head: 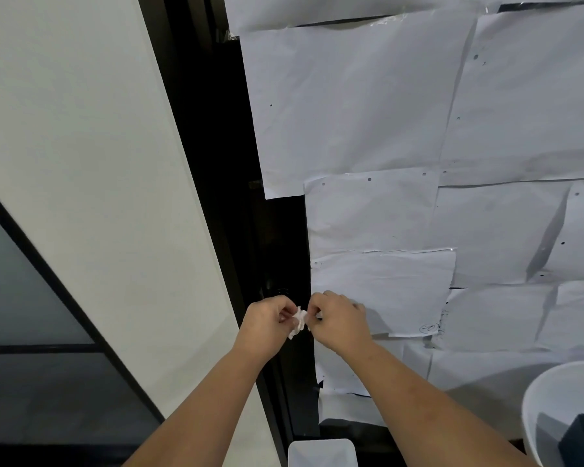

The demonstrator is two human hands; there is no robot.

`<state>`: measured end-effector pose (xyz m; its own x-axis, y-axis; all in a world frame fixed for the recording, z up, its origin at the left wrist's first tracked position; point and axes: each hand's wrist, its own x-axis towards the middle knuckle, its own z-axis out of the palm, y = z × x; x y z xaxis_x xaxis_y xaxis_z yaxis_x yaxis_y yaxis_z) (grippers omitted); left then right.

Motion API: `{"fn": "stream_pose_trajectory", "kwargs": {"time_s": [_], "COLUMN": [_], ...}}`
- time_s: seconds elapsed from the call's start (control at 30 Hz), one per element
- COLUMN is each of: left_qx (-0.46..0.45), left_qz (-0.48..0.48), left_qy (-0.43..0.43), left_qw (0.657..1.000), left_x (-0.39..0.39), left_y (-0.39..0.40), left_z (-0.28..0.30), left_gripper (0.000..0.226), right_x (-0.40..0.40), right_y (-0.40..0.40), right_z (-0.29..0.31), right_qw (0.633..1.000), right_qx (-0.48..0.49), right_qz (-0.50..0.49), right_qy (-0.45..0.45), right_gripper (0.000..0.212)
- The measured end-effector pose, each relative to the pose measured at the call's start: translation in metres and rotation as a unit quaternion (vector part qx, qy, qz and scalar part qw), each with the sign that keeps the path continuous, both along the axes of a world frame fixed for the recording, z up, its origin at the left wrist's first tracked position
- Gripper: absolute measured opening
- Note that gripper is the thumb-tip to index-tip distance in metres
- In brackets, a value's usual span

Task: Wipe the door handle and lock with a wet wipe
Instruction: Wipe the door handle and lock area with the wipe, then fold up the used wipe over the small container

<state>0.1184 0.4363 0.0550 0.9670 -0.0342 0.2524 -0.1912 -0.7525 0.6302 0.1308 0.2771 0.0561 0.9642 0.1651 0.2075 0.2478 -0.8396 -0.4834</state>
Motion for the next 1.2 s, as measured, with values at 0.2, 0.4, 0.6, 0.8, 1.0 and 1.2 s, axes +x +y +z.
{"fn": "stream_pose_trajectory", "kwargs": {"time_s": [0.2, 0.4, 0.6, 0.8, 1.0, 1.2], "left_qx": [0.051, 0.086, 0.099, 0.075, 0.094, 0.045], "left_qz": [-0.021, -0.033, -0.032, -0.012, -0.038, -0.036], "left_qy": [-0.034, -0.060, -0.119, -0.195, -0.186, -0.134], "left_qw": [0.998, 0.994, 0.988, 0.978, 0.977, 0.989], "left_x": [0.001, -0.005, -0.014, -0.022, -0.027, -0.043], "left_y": [-0.004, -0.009, -0.011, -0.017, -0.014, -0.005], "left_z": [0.001, -0.002, -0.013, -0.030, -0.065, -0.102], "left_gripper": [0.012, 0.017, 0.020, 0.009, 0.008, 0.012], "right_x": [0.002, -0.002, -0.011, -0.020, -0.037, -0.060], "right_y": [-0.007, -0.010, -0.011, -0.013, -0.012, -0.002], "right_z": [0.003, -0.001, -0.003, -0.015, -0.037, -0.076], "right_qw": [0.999, 0.996, 0.983, 0.974, 0.965, 0.963], "right_qx": [-0.033, -0.068, -0.139, -0.158, -0.175, -0.139], "right_qz": [-0.014, 0.022, 0.030, 0.016, 0.001, -0.004], "right_qy": [-0.001, -0.056, -0.117, -0.164, -0.193, -0.232], "right_gripper": [0.006, 0.021, 0.027, 0.026, 0.025, 0.033]}}
